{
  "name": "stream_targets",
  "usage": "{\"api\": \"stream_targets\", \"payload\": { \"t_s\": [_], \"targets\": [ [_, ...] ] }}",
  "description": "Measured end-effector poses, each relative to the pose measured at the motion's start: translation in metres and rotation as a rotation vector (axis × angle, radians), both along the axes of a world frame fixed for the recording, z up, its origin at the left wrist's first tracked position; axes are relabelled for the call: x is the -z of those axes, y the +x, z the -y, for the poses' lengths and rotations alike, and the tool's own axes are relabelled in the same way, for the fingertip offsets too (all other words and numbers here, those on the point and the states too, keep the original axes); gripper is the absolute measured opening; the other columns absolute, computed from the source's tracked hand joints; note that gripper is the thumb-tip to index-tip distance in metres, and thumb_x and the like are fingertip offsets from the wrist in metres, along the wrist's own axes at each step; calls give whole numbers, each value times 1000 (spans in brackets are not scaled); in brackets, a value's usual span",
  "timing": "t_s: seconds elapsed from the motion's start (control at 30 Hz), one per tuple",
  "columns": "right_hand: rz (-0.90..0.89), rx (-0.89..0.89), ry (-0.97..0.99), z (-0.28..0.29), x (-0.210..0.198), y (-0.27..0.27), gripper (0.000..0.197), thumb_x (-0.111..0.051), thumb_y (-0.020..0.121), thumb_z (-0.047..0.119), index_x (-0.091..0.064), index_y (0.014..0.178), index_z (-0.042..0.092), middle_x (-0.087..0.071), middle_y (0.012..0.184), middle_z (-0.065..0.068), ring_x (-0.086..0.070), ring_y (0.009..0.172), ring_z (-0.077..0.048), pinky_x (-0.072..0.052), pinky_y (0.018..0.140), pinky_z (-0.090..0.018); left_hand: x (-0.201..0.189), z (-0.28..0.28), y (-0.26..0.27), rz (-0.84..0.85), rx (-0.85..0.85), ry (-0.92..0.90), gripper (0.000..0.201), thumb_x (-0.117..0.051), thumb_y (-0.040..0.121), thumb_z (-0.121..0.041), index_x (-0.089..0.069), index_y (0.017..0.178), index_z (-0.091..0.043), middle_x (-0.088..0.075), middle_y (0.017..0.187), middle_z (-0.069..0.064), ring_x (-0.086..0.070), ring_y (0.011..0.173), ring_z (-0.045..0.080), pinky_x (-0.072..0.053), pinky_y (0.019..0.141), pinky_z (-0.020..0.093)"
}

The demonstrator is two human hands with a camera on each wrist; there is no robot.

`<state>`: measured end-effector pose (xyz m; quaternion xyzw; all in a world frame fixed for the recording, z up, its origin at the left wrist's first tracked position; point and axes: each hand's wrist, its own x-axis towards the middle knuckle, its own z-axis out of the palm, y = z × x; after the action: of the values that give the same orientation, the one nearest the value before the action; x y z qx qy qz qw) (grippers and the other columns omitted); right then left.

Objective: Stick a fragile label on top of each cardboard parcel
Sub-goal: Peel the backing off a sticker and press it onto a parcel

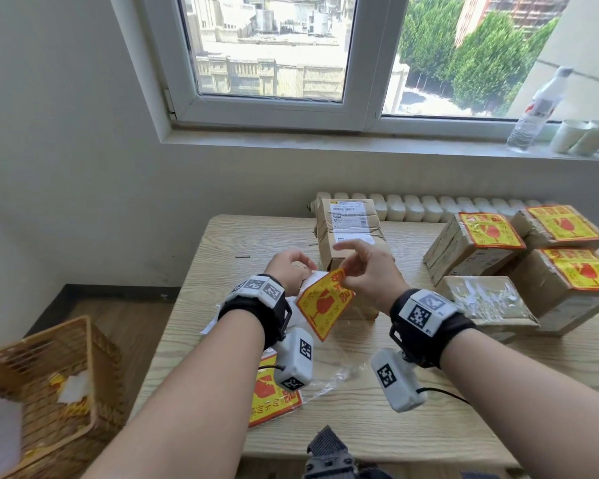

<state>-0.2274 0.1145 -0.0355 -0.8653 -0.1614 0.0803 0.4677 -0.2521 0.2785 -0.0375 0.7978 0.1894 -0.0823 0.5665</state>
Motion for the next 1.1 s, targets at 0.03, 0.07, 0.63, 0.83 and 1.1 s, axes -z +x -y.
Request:
{"api": "stream_targets", "payload": {
  "t_s": [0.03, 0.07, 0.63, 0.83, 1.1],
  "targets": [
    [1, 5, -13, -1, 0, 0, 45, -69, 75, -7, -61, 105, 26, -62, 80, 7, -62, 78, -7, -52, 65, -18, -2, -1, 1, -4, 8, -39, 21, -54, 91, 1, -62, 77, -13, -58, 72, 4, -53, 57, 12, -44, 41, 16],
    [-13, 11, -22, -2, -1, 0, 43, -68, 75, -8, -61, 103, 25, -62, 82, 7, -63, 79, -8, -52, 62, -17, -4, -1, 1, -9, 1, -90, 22, -53, 90, 3, -63, 75, -10, -58, 71, 5, -54, 57, 12, -45, 39, 15],
    [-18, 96, -26, -3, 17, 6, 30, -74, 73, 4, -65, 60, 29, -73, 90, 2, -68, 86, -15, -58, 79, -29, 38, -76, 12, -56, -287, 280, 21, -66, 79, -3, -68, 84, -23, -67, 95, -1, -64, 98, 22, -50, 92, 28],
    [-68, 69, 7, -4, 12, 8, 32, -72, 79, 3, -69, 64, 31, -71, 79, 9, -68, 84, -10, -54, 77, -21, 55, -54, 30, -101, -176, 238, 28, -69, 80, -6, -72, 104, -20, -69, 113, 4, -63, 107, 23, -46, 96, 27],
    [-175, 28, 27, 3, 5, 10, 34, -64, 86, 5, -69, 106, 32, -68, 92, 2, -67, 86, -15, -56, 68, -26, 50, -39, 37, -207, 32, 259, 28, -66, 84, -4, -73, 106, -21, -64, 112, 2, -58, 111, 23, -42, 87, 28]
  ]
}}
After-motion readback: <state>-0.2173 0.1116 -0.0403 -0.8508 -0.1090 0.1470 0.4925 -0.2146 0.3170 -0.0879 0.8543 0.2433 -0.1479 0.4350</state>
